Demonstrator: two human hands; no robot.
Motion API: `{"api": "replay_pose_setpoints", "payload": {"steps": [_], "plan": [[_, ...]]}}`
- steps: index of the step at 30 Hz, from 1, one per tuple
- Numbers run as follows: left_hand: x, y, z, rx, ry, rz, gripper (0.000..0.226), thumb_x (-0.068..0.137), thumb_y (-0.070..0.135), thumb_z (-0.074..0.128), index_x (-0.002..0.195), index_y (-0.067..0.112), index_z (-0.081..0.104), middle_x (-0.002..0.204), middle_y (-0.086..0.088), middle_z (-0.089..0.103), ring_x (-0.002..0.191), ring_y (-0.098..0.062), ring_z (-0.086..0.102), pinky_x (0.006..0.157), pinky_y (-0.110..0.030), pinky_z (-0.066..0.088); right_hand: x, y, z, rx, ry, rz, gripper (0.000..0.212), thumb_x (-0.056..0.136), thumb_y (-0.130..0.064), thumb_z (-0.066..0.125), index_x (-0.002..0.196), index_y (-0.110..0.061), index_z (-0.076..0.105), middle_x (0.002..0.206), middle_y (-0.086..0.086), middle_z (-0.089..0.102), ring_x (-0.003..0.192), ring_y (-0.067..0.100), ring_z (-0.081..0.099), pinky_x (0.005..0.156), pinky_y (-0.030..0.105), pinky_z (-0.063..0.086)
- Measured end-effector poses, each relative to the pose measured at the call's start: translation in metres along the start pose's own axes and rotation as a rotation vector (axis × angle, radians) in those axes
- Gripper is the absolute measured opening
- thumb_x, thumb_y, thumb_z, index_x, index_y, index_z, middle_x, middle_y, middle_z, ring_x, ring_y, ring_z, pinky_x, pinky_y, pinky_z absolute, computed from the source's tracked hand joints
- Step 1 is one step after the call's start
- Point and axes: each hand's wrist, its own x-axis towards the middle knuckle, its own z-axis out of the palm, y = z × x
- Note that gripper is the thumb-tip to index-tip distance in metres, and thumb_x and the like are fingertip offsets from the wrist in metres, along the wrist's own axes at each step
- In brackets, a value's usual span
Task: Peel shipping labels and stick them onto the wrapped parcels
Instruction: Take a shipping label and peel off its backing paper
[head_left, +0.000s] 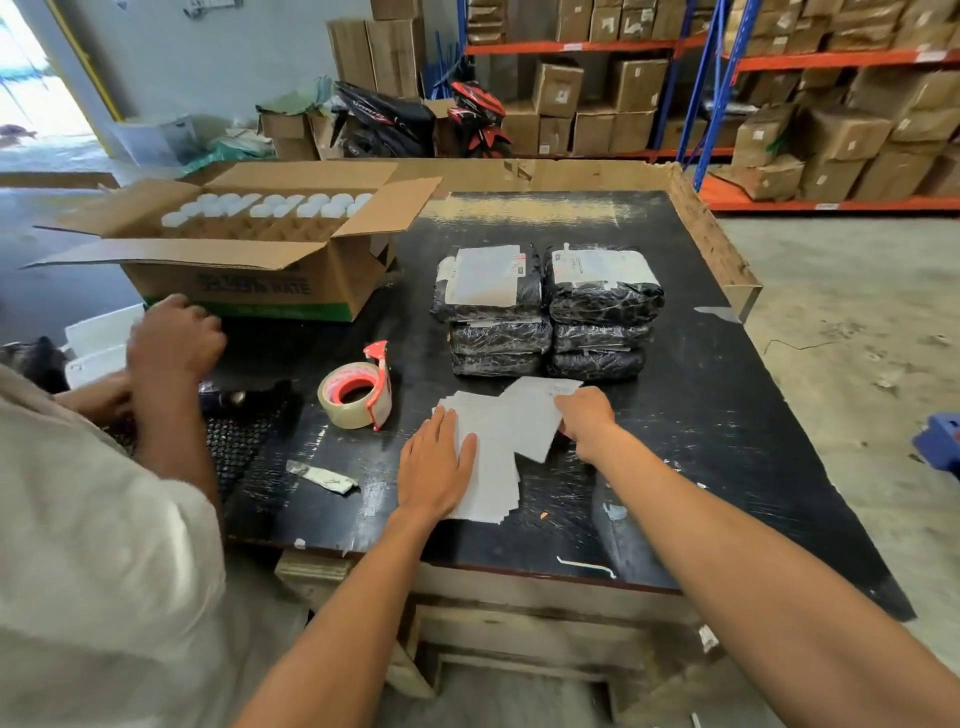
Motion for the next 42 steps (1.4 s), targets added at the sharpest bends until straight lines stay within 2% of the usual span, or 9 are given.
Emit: {"api": "replay_pose_setpoints", "payload": {"steps": [2,6,8,11,14,17,20,25,42], "plan": [[0.004,0.007,-0.007,0.059,-0.026,-0.022,0.057,0.103,0.046,0.038,0.152,0.016,0.038,0.163,-0.002,0.031,0.149,-0.022,0.029,0.121,-0.044,0.021,0.001,0.001,-0.017,0.007,-0.024,-0.047,0.016,0.100,-0.011,0.050,0.095,-0.013,0.066,0.094,0.010,0.066,0.061,0.020,0.052,0.047,0.029,0.036],[0.019,0.031,-0.018,0.097,0.078,-0.039,0.055,0.102,0.040,0.043,0.150,0.013,0.043,0.158,-0.011,0.037,0.148,-0.028,0.030,0.120,-0.047,0.019,-0.008,-0.001,-0.046,0.147,-0.211,-0.011,0.021,0.105,-0.013,0.050,0.120,-0.011,0.063,0.117,0.012,0.072,0.089,0.025,0.070,0.053,0.029,0.056],[0.023,0.060,-0.023,-0.121,0.146,0.010,0.050,0.104,0.038,0.044,0.146,0.010,0.048,0.149,-0.009,0.048,0.139,-0.026,0.043,0.112,-0.039,0.034,-0.013,-0.003,-0.062,0.180,-0.252,-0.028,0.019,0.106,-0.012,0.050,0.121,-0.009,0.062,0.115,0.012,0.071,0.084,0.020,0.068,0.042,0.020,0.048],[0.029,0.110,-0.025,-0.558,0.071,-0.052,0.044,0.103,0.044,0.047,0.130,0.012,0.060,0.122,0.001,0.065,0.099,-0.014,0.064,0.080,-0.022,0.054,-0.016,-0.008,-0.086,0.219,-0.298,-0.093,0.019,0.104,-0.011,0.054,0.120,-0.008,0.064,0.117,0.010,0.073,0.095,0.020,0.070,0.057,0.023,0.055],[0.036,0.145,-0.024,-0.999,-0.170,-0.218,0.045,0.096,0.052,0.057,0.119,0.015,0.069,0.108,-0.001,0.076,0.094,-0.021,0.072,0.088,-0.042,0.059,-0.017,-0.011,-0.109,0.266,-0.317,-0.161,0.015,0.101,-0.010,0.061,0.115,-0.012,0.066,0.114,0.009,0.075,0.099,0.021,0.072,0.073,0.029,0.059],[0.037,0.169,-0.019,-1.238,-0.278,-0.231,0.024,0.096,0.026,0.068,0.108,0.007,0.072,0.105,-0.012,0.078,0.093,-0.028,0.074,0.083,-0.042,0.060,-0.019,-0.011,-0.133,0.257,-0.330,-0.231,0.019,0.095,-0.014,0.071,0.113,-0.014,0.067,0.106,0.008,0.077,0.088,0.016,0.074,0.073,0.028,0.057],[0.041,0.184,-0.014,-1.222,-0.262,-0.206,0.013,0.091,0.012,0.072,0.103,0.006,0.073,0.108,-0.016,0.076,0.094,-0.029,0.074,0.085,-0.044,0.060,-0.015,-0.011,-0.154,0.224,-0.304,-0.300,0.014,0.097,-0.017,0.067,0.110,-0.012,0.073,0.095,0.004,0.078,0.071,0.009,0.065,0.069,0.024,0.052],[0.049,0.200,-0.014,-1.157,-0.265,-0.121,0.014,0.091,0.010,0.072,0.104,0.006,0.073,0.106,-0.012,0.077,0.096,-0.029,0.075,0.084,-0.044,0.060,-0.013,-0.011,-0.178,0.282,-0.299,-0.371,0.023,0.106,-0.017,0.052,0.112,-0.011,0.074,0.089,0.002,0.078,0.069,0.009,0.065,0.065,0.022,0.049],[0.057,0.216,-0.021,-1.118,-0.236,-0.050,0.021,0.087,-0.002,0.071,0.105,0.009,0.068,0.100,-0.007,0.078,0.082,-0.020,0.075,0.064,-0.030,0.059,0.001,-0.014,-0.184,0.054,-0.254,-0.616,0.016,0.103,-0.016,0.056,0.102,-0.012,0.072,0.092,0.006,0.078,0.056,0.013,0.064,0.050,0.018,0.043]]}}
